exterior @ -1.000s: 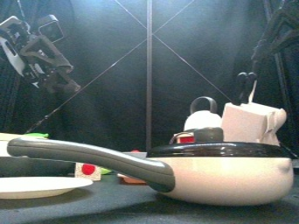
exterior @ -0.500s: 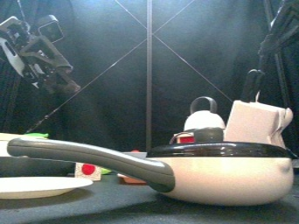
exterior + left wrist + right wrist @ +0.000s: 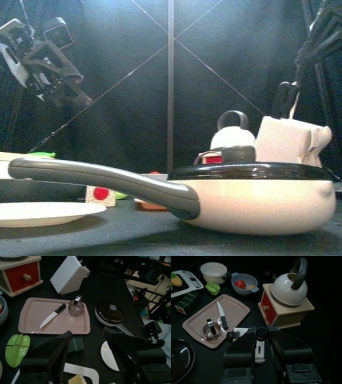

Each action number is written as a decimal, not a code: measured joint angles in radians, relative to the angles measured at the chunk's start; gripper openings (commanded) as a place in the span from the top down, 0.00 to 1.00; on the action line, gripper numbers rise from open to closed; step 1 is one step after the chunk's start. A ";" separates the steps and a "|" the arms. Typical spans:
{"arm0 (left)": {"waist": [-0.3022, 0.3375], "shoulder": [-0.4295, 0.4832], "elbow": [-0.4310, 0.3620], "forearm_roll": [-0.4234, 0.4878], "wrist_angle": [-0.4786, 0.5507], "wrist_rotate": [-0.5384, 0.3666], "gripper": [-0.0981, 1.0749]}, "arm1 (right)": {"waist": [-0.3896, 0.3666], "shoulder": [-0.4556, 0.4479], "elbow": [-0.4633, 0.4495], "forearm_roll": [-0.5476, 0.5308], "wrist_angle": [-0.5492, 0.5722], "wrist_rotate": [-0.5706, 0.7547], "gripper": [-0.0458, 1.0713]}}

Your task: Pull out sharpener

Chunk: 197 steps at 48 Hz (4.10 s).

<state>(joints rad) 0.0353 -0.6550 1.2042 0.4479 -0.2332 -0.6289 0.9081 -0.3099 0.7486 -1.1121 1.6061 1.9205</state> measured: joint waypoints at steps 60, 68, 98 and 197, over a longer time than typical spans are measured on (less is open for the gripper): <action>0.000 0.000 0.002 0.000 0.000 0.000 0.14 | -0.041 0.066 0.017 -0.133 0.124 0.236 0.54; 0.000 0.000 0.002 0.000 0.000 0.000 0.14 | -0.021 0.066 0.014 -0.126 0.152 0.239 0.54; 0.000 0.000 0.002 0.000 0.000 0.000 0.14 | -0.009 0.081 0.031 -0.170 0.229 0.299 0.54; 0.002 0.000 0.003 0.000 0.000 0.002 0.14 | -0.012 0.008 -0.057 -0.287 0.331 0.267 0.55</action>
<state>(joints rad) 0.0368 -0.6550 1.2072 0.4479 -0.2332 -0.6274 0.8958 -0.3022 0.6918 -1.3990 1.9374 2.1875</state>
